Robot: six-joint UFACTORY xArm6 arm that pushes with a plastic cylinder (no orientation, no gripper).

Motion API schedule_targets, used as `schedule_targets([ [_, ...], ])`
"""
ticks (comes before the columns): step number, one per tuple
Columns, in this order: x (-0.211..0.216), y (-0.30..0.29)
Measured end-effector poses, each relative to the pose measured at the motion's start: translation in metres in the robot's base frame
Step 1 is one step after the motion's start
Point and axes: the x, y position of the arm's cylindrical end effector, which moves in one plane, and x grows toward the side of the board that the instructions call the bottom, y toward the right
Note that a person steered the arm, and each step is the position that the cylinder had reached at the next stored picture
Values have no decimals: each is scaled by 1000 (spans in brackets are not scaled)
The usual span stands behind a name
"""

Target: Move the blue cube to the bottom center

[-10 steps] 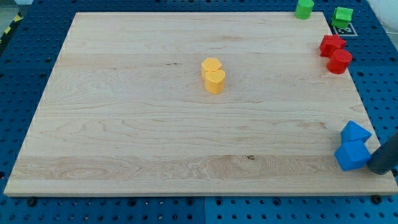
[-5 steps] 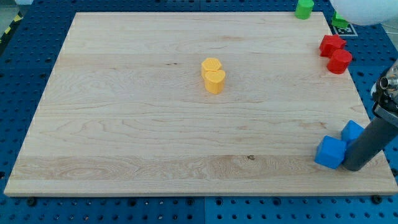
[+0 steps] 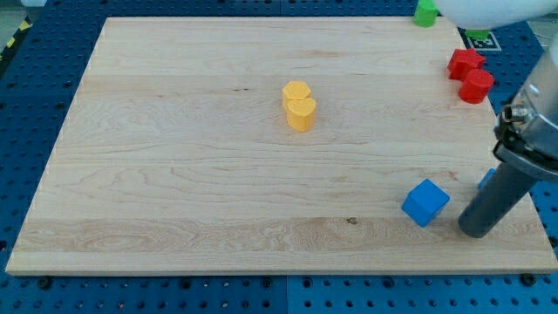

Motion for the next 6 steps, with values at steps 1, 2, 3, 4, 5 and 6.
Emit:
schedule_targets([
  [1,-22,-12],
  [2,-25,-49],
  [3,-17,-71],
  [4,-17,-90],
  [5,-33,-94],
  [6,-33,-117],
])
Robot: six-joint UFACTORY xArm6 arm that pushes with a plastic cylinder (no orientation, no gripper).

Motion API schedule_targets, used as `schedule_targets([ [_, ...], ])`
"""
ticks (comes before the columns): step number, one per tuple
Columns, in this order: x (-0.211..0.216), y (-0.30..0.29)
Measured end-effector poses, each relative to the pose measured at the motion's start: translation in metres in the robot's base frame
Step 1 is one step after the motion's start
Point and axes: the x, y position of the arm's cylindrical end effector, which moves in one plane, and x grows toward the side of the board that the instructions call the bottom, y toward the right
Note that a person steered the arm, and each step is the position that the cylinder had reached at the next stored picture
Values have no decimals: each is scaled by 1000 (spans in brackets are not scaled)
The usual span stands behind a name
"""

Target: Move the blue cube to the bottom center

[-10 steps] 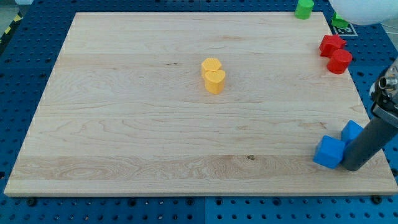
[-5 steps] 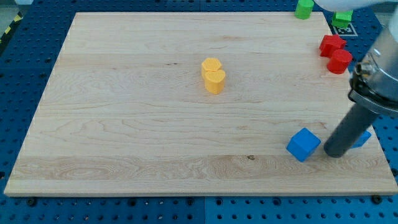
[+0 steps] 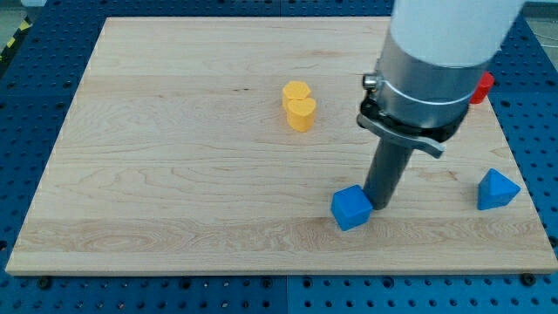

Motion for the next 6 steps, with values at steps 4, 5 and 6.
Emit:
schedule_targets([
  [4,17,-36],
  [5,24,-46],
  [6,24,-45],
])
